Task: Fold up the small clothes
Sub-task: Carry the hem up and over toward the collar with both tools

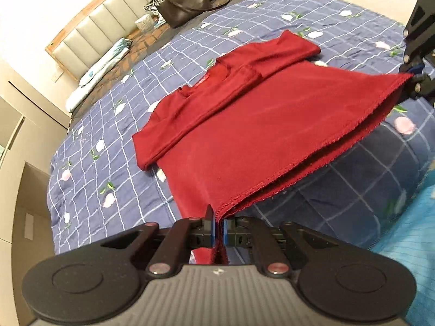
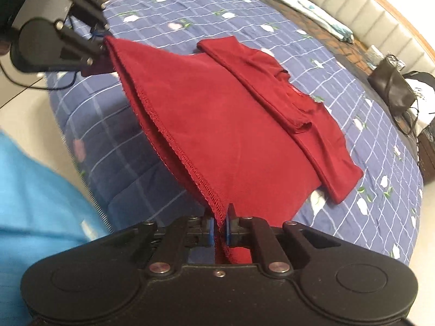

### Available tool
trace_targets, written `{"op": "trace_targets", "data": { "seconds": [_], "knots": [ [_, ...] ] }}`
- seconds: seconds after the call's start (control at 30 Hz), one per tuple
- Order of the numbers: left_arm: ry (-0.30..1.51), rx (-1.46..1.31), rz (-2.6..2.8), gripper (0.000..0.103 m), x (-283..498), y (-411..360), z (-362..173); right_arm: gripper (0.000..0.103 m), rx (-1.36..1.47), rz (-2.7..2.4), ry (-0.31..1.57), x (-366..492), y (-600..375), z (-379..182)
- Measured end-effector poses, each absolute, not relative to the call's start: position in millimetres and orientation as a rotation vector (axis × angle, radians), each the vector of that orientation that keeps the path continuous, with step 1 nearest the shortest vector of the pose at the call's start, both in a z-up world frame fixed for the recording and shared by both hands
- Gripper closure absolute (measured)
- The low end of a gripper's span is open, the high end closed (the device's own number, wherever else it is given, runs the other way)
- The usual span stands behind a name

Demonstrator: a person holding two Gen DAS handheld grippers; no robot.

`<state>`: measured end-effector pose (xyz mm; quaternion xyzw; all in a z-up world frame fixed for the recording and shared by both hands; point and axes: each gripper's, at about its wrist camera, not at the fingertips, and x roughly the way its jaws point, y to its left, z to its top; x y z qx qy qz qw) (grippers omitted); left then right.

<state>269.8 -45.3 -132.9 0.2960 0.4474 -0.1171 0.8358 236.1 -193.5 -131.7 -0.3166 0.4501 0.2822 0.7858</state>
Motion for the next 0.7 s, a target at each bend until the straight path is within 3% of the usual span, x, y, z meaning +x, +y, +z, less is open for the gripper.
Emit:
{"op": "trace_targets", "data": {
  "seconds": [0.4, 0.7],
  "knots": [
    [0.987, 0.654, -0.387, 0.099, 184.8, -39.2, -122.8, 0.096, -0.593, 0.613, 1.084, 176.2, -193.4, -117.3],
    [1.005, 0.67, -0.388, 0.099, 166.4, -28.2, -129.5, 0.096, -0.553, 0.558, 1.067, 154.5, -188.0, -117.3]
  ]
}}
